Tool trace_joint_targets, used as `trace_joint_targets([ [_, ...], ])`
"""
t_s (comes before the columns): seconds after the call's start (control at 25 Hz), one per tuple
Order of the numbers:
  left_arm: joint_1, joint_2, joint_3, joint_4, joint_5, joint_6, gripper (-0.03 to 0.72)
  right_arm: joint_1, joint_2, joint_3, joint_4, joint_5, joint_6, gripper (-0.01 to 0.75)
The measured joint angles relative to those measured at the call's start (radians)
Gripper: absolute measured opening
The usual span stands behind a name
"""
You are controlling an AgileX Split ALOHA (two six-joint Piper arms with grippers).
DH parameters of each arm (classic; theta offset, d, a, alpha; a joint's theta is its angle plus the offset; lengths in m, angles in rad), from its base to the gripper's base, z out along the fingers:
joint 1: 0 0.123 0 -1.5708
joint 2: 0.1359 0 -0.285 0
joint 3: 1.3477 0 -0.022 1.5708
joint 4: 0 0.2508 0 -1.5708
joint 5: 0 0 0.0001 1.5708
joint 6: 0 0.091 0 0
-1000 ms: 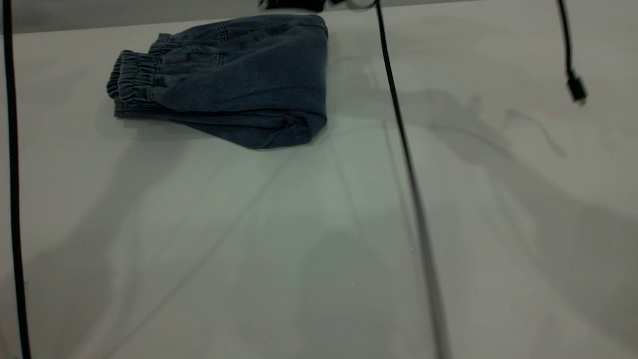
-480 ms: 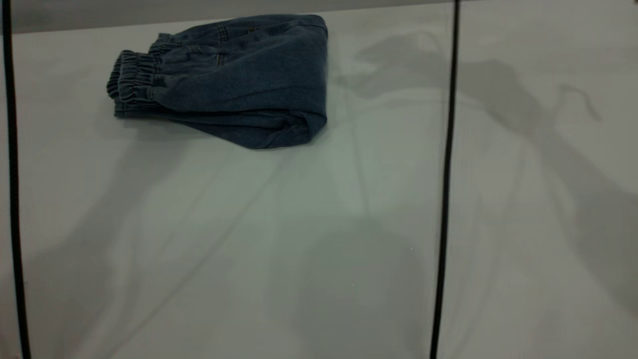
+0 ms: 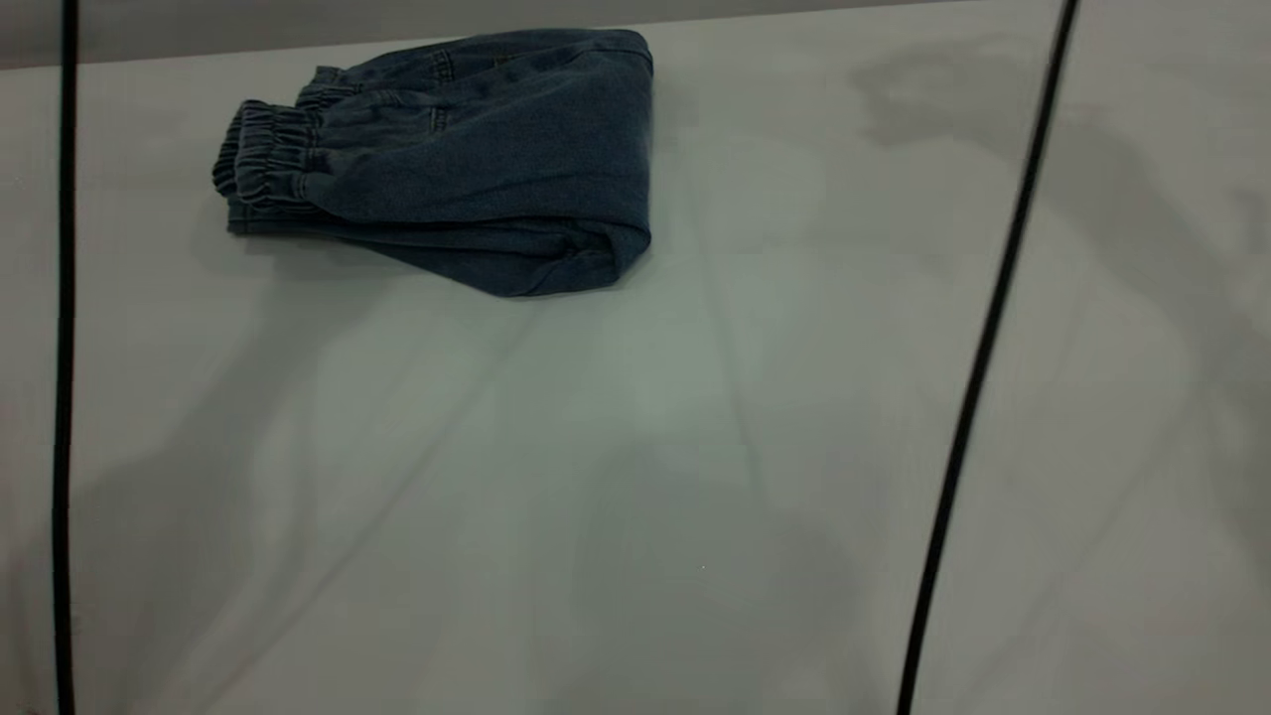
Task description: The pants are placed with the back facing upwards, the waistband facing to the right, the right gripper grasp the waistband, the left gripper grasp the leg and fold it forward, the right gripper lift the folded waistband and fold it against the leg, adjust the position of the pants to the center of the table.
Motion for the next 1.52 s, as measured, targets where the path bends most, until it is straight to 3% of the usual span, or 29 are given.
trace_joint_targets([
  [0.2,0.0,0.058,0.0,-0.003,0.0,0.0,0.517,0.005,-0.156,0.082,0.017,-0.004,0.029,0.584],
  [0.64,0.0,0.202,0.0,-0.078,0.0,0.003,0.517,0.005,-0.519,0.416,0.051,-0.007,0.05,0.584],
  [1.52,0.001,0.423,-0.004,0.005,-0.009,0.102,0.517,0.005,-0.629,0.425,0.059,-0.007,0.048,0.584],
])
